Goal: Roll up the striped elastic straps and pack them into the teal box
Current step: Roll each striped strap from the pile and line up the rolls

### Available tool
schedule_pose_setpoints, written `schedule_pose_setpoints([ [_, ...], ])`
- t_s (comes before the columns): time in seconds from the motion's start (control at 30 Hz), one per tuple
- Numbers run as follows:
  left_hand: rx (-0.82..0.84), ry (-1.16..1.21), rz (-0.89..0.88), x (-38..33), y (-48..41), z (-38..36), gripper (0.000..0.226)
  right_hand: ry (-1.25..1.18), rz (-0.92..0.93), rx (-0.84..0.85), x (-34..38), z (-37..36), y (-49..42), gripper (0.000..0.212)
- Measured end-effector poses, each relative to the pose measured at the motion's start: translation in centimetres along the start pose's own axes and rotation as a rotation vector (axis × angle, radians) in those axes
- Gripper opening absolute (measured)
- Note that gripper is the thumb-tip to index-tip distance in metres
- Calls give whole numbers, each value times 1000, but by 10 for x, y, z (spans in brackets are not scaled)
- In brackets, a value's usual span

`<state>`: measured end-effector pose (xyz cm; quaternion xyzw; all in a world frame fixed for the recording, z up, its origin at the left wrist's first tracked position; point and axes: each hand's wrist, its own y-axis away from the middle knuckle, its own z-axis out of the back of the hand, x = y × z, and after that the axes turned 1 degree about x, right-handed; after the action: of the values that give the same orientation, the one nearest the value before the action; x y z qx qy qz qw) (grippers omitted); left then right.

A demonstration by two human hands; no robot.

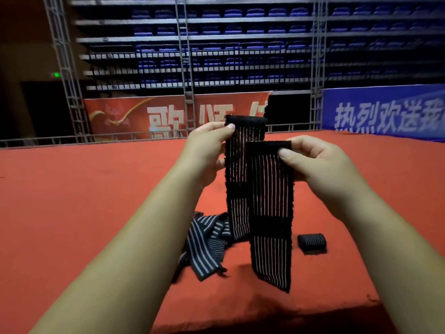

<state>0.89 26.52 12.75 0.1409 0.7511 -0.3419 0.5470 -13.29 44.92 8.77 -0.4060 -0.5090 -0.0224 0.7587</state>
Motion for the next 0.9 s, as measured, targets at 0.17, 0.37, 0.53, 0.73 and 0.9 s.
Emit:
schedule_pose_setpoints([
  [0.17,36,82,23,-7,10,-10,24,-133,-108,-23,16,-4,-13,15],
  [0.37,122,138,46,-6,31,-5,33,-95,-181,-124,22,-7,-18,21],
  [0.53,175,96,50,-6,45,4,38,-62,-188,-112,22,-15,-11,22],
  [0.73,194,66,56,-3,56,17,31,-30,-210,-108,18,-24,-8,27],
  [0.9,207,70,61,1,64,23,29,-17,-210,-98,15,-33,-7,23],
])
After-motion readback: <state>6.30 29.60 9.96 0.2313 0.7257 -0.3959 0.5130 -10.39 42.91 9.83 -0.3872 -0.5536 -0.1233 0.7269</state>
